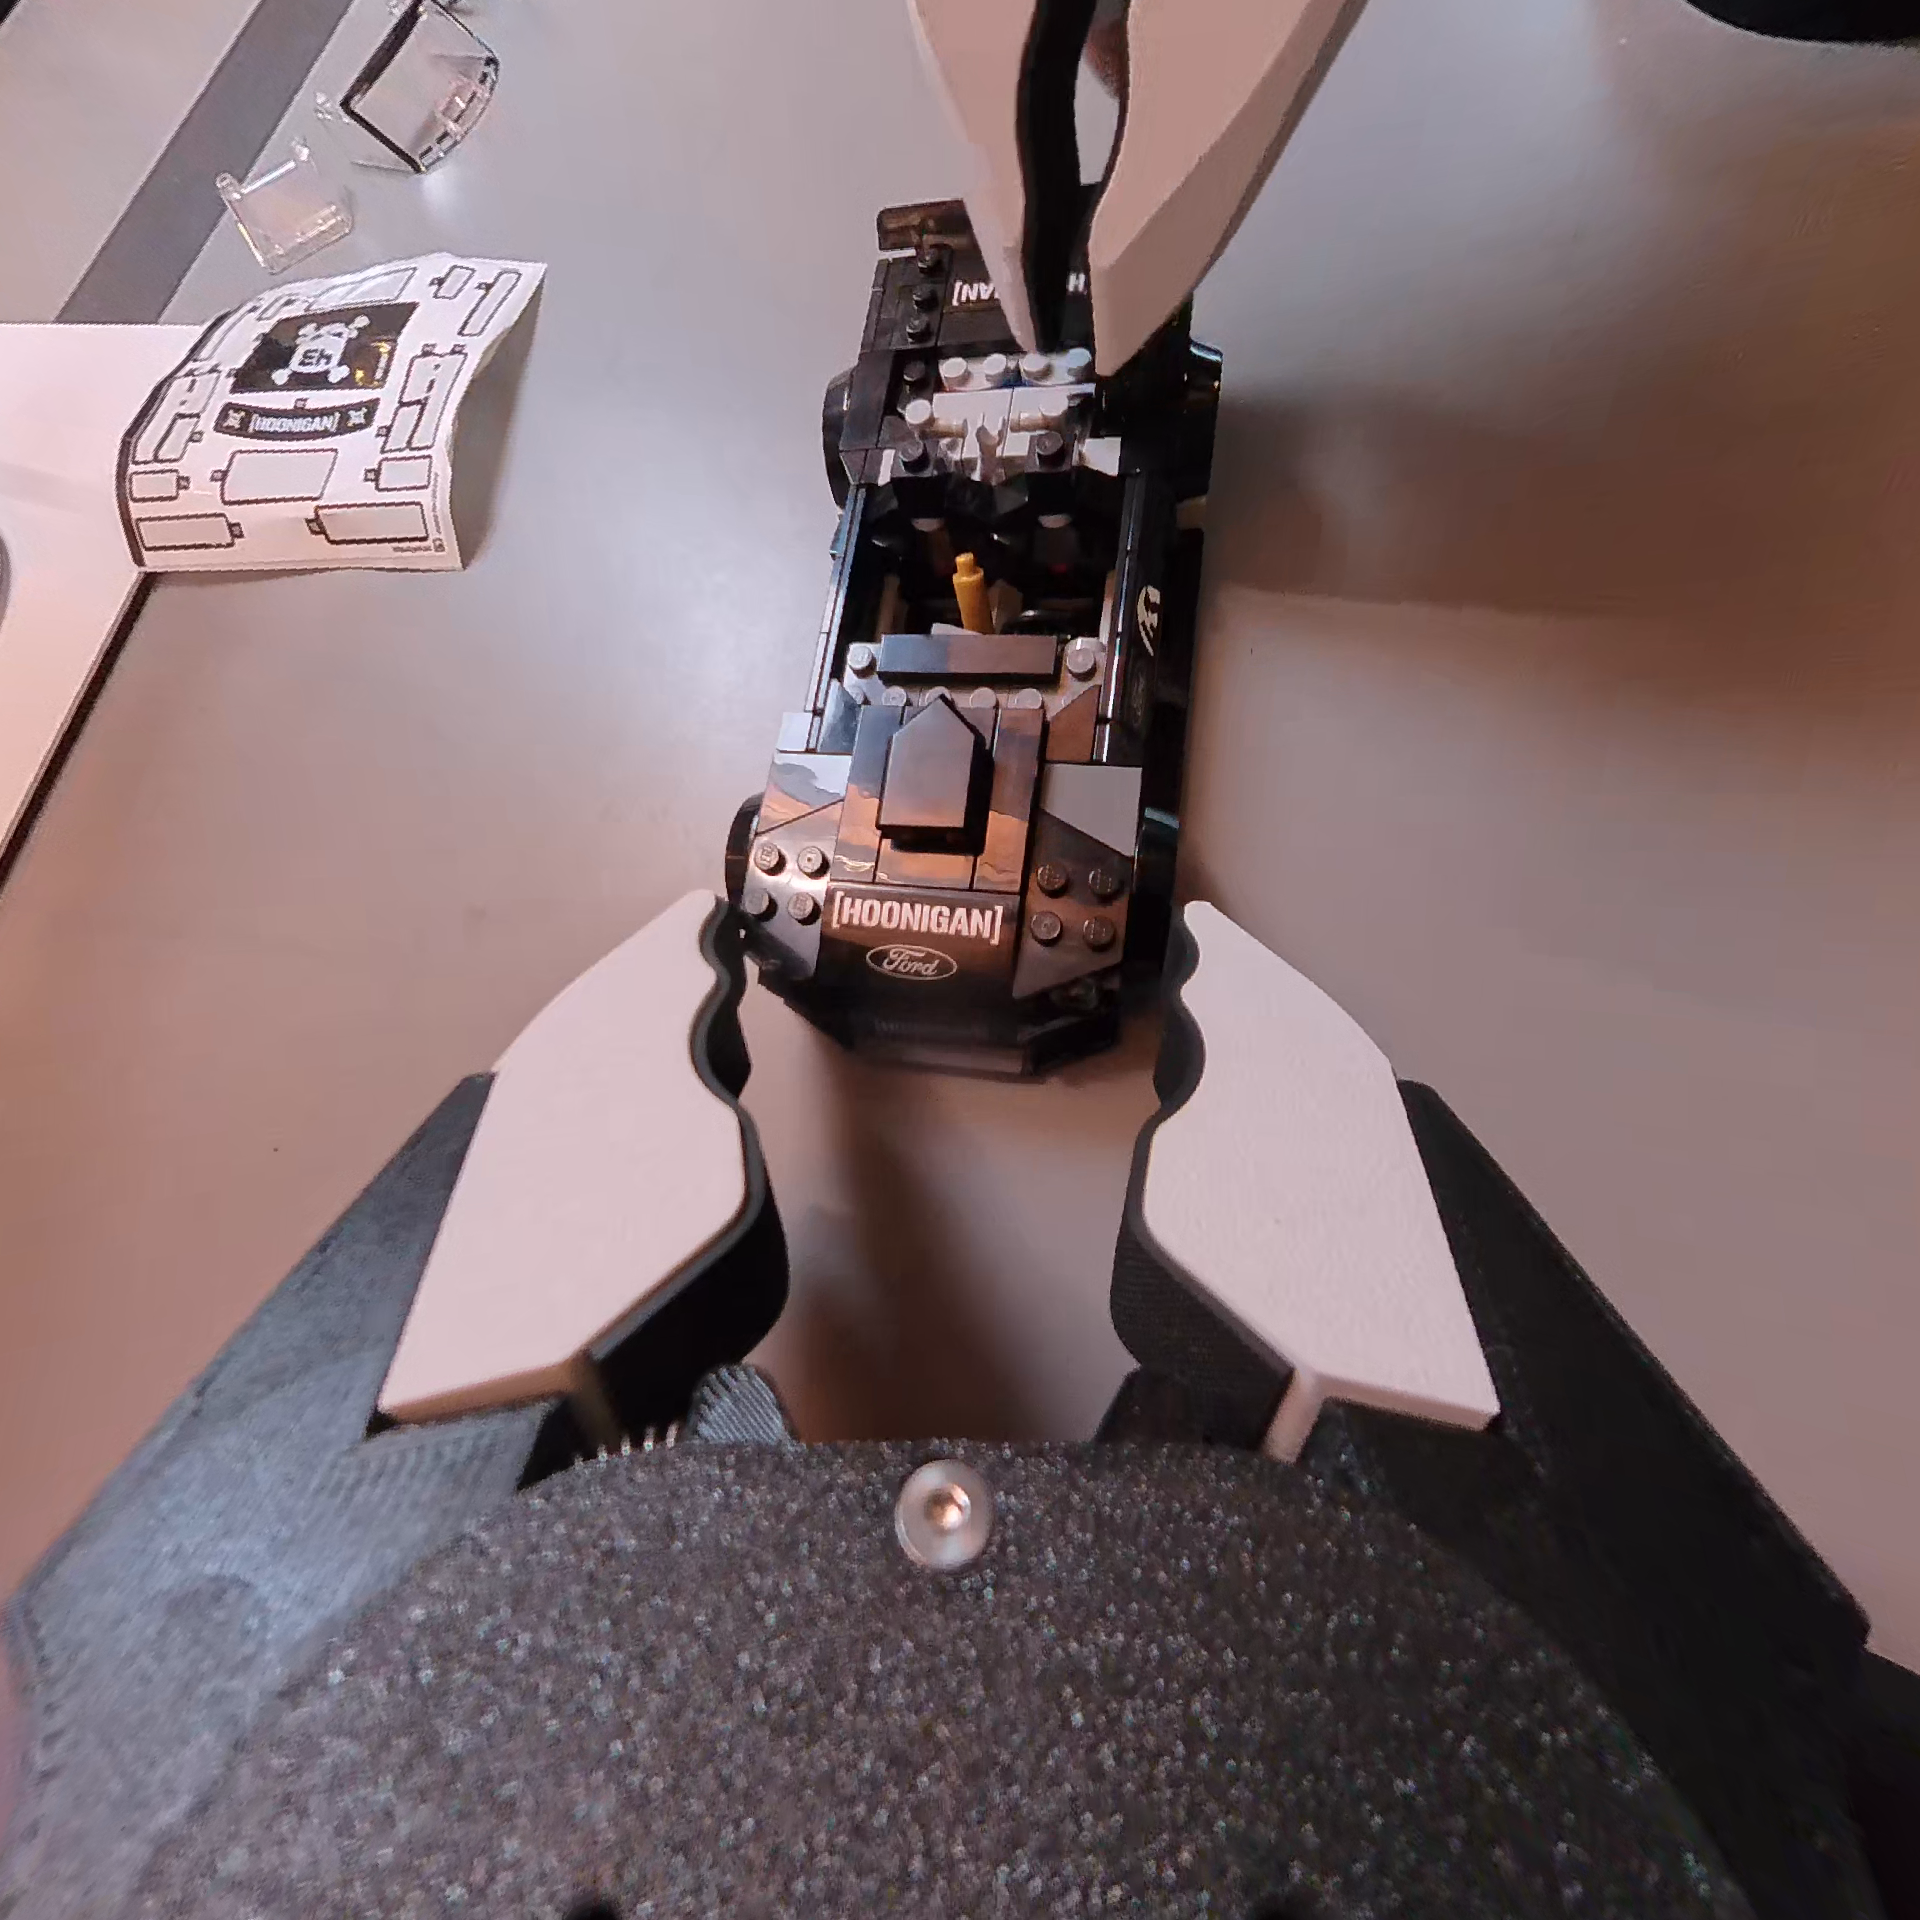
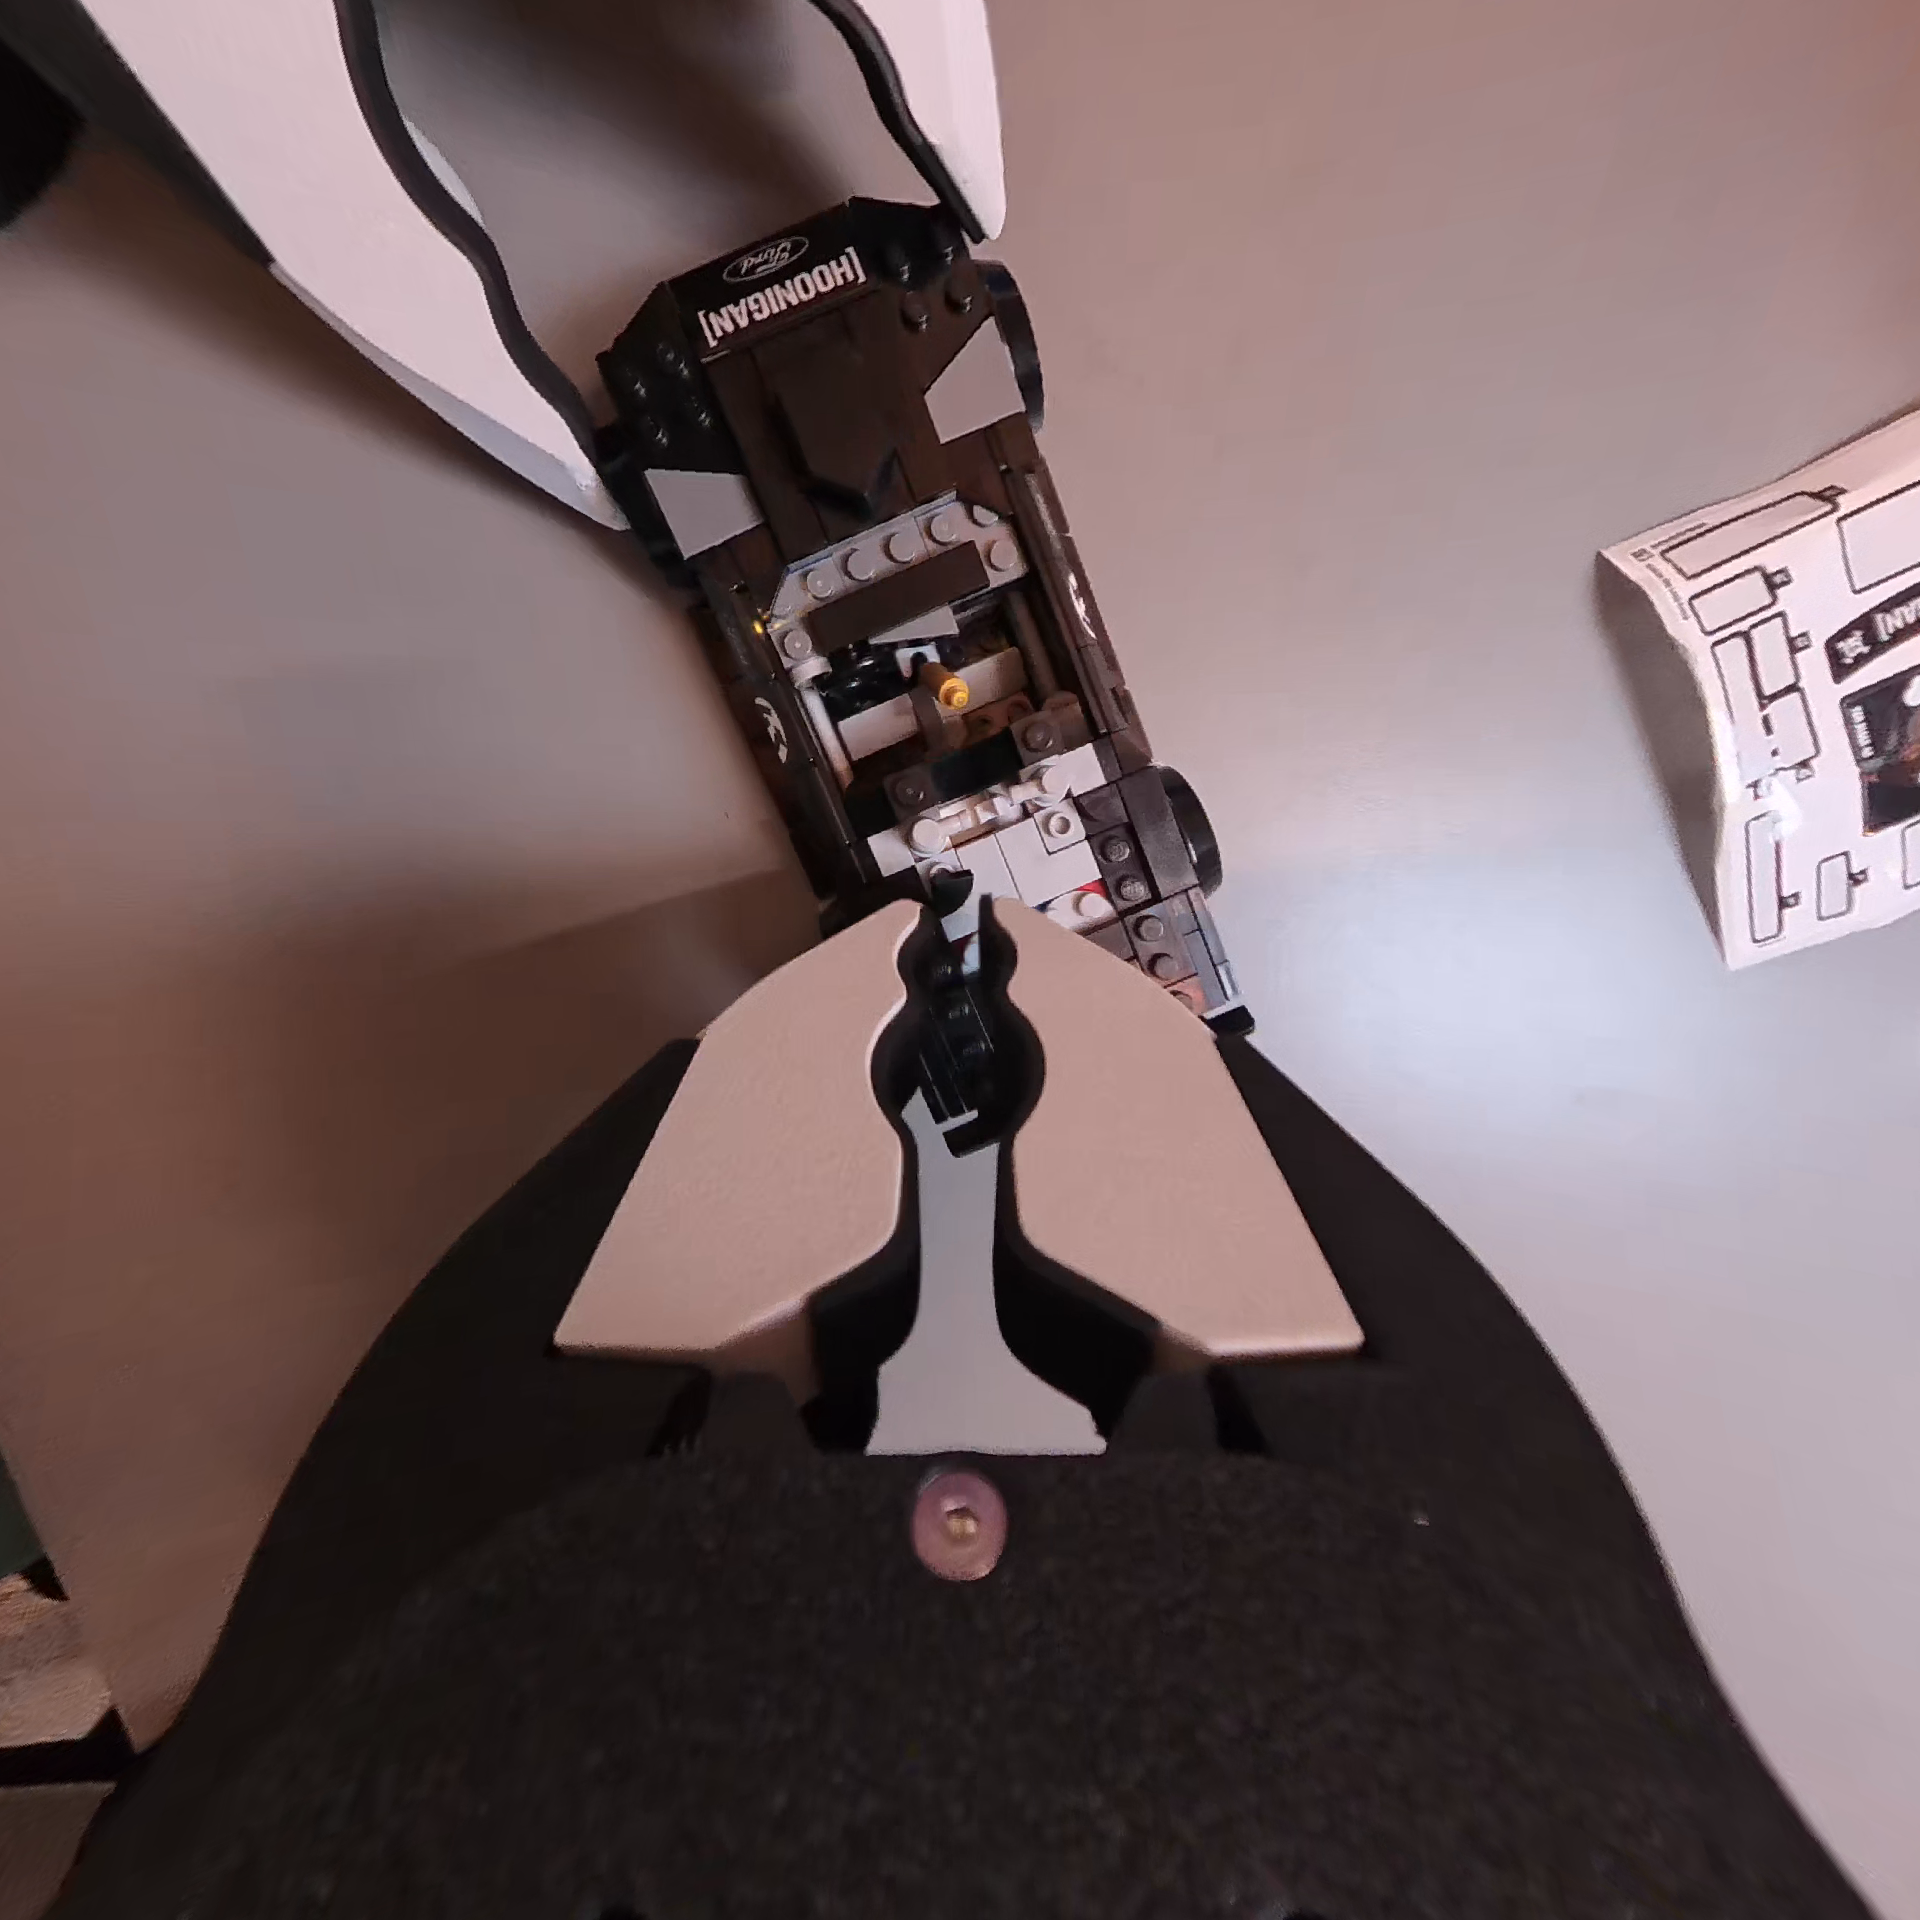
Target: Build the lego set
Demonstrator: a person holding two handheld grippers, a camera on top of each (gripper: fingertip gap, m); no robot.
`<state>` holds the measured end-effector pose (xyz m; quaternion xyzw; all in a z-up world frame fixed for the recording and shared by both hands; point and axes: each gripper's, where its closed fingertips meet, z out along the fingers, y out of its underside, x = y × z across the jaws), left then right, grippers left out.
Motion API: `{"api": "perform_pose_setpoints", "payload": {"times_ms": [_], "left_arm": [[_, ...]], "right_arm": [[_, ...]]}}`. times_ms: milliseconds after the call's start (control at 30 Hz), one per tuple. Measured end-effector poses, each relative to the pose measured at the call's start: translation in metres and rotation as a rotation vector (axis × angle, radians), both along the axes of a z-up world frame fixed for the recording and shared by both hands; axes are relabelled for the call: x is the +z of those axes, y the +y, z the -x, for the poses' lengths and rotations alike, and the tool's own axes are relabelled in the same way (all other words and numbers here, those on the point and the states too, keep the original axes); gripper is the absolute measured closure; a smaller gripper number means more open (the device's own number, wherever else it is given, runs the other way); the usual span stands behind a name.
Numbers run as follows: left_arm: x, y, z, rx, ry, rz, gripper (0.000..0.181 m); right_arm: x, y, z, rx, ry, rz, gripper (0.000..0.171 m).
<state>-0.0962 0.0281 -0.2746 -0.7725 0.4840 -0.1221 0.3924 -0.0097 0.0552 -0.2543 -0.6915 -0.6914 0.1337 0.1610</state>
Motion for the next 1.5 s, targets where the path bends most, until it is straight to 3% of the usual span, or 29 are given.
{"api": "perform_pose_setpoints", "payload": {"times_ms": [467,1500], "left_arm": [[0.0,0.0,0.0,-0.002,-0.001,0.0,0.104],[0.0,-0.001,0.001,-0.004,0.01,-0.002,0.104]], "right_arm": [[-0.007,-0.003,0.003,-0.065,0.003,0.229,0.164],[-0.002,-0.016,0.003,0.031,0.003,0.161,0.16]]}}
